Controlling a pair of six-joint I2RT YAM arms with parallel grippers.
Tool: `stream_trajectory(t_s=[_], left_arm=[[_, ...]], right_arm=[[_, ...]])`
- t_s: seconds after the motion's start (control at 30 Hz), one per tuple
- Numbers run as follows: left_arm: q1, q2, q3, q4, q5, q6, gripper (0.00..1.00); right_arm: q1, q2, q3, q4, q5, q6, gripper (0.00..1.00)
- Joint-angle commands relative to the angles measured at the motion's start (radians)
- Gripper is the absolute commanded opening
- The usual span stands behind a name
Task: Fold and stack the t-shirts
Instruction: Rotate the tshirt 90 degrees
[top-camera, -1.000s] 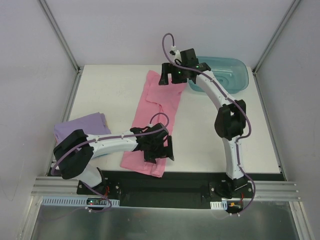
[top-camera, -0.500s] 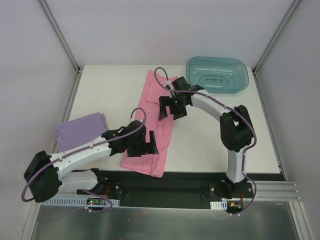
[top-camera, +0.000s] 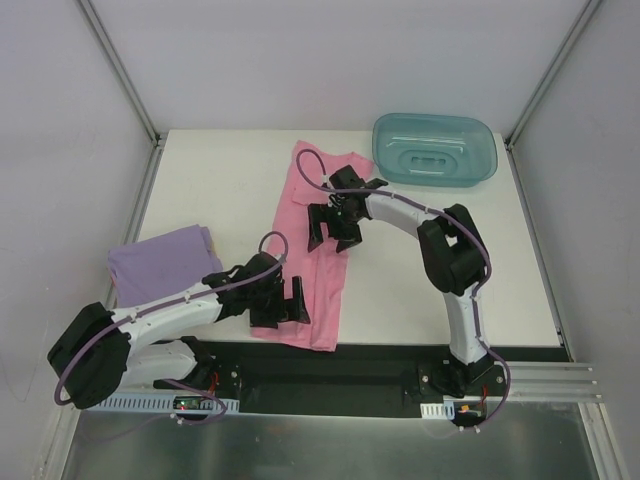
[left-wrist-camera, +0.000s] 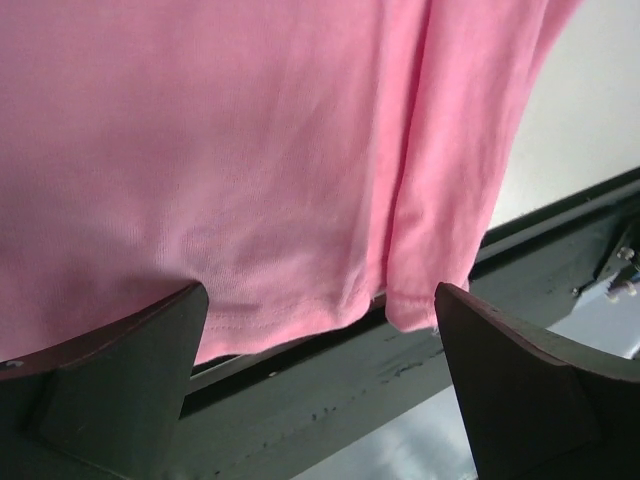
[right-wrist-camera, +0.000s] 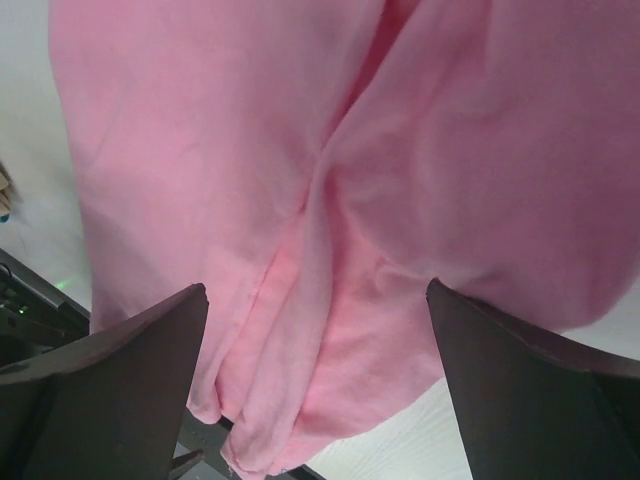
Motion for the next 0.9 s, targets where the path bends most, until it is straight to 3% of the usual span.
stream_trajectory(t_s=[0.0, 0.3, 0.47, 0.6, 0.87], left_arm=[[-0.001, 0.058, -0.04, 0.119, 0.113, -0.026, 0.99], [-0.095, 0.184, 0.059, 0.211, 0.17, -0.093, 0.99], [-0.138, 0.121, 0.092, 0.208, 0.148, -0.074, 1.0], [-0.138, 0.041, 0.103, 0.187, 0.115, -0.042, 0.99], [-0.084, -0.075, 0.126, -0.065, -0.053, 0.021, 0.99]], right_arm=[[-0.043, 0.066, 0.06, -0.066, 0.065, -0.008, 0.97], [-0.152, 0.21, 0.314, -0.213, 0.096, -0.083, 0.97], [-0.161, 0.151, 0.413, -0.295, 0.083, -0.178, 0.97], [-0.14, 0.004, 0.327, -0.289, 0.039, -0.211, 0.97], [-0.074, -0.426, -0.258, -0.042, -0.004, -0.12, 0.97]])
